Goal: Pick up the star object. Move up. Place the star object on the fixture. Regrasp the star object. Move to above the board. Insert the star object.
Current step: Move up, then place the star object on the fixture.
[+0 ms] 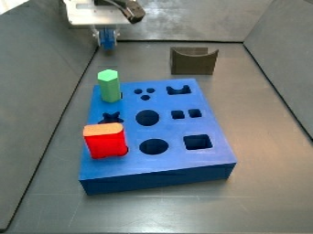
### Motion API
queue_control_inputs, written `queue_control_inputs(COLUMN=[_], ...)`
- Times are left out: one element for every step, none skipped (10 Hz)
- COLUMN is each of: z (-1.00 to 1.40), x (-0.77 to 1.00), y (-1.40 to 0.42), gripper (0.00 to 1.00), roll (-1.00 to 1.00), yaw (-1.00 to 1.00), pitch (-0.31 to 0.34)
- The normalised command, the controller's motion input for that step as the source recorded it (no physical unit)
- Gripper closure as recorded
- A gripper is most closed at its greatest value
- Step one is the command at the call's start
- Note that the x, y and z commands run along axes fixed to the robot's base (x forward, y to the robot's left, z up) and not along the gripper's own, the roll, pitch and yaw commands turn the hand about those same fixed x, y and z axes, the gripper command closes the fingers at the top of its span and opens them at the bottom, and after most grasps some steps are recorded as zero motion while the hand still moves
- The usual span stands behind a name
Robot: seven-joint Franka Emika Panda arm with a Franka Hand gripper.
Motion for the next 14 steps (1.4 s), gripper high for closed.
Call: queue_control_inputs(z=[0.37, 0.29, 1.00, 1.00, 1.00, 1.00, 1.00, 1.00, 1.00, 1.00, 1.00, 0.93, 0.77, 0.65], x=[-0.03, -0.04, 0.00, 0.00, -0.01, -0.02, -0.03, -0.03, -0.04, -0.04, -0.04, -0.04, -0.03, -0.02], y=[0.01, 0.01, 0.00, 0.00, 0.00, 0.01, 0.01, 0.01, 0.01, 0.01, 0.02, 0.01, 0.01, 0.01], gripper=[1.00, 1.00, 1.00, 1.00, 1.00, 1.00, 1.00, 1.00, 1.00, 1.00, 1.00, 1.00, 1.00, 1.00], roll=[0.04, 0.05, 0.00, 0.01, 0.02, 0.03, 0.05, 0.06, 0.08, 0.08, 0.09, 0.10, 0.10, 0.09], yaw=[-0.02, -0.02, 0.00, 0.00, -0.01, -0.01, -0.02, -0.02, -0.02, -0.01, 0.00, 0.00, 0.01, 0.02], pitch=[0.062, 0.065, 0.000, 0.002, 0.022, 0.036, 0.050, 0.057, 0.067, 0.072, 0.081, 0.086, 0.092, 0.096])
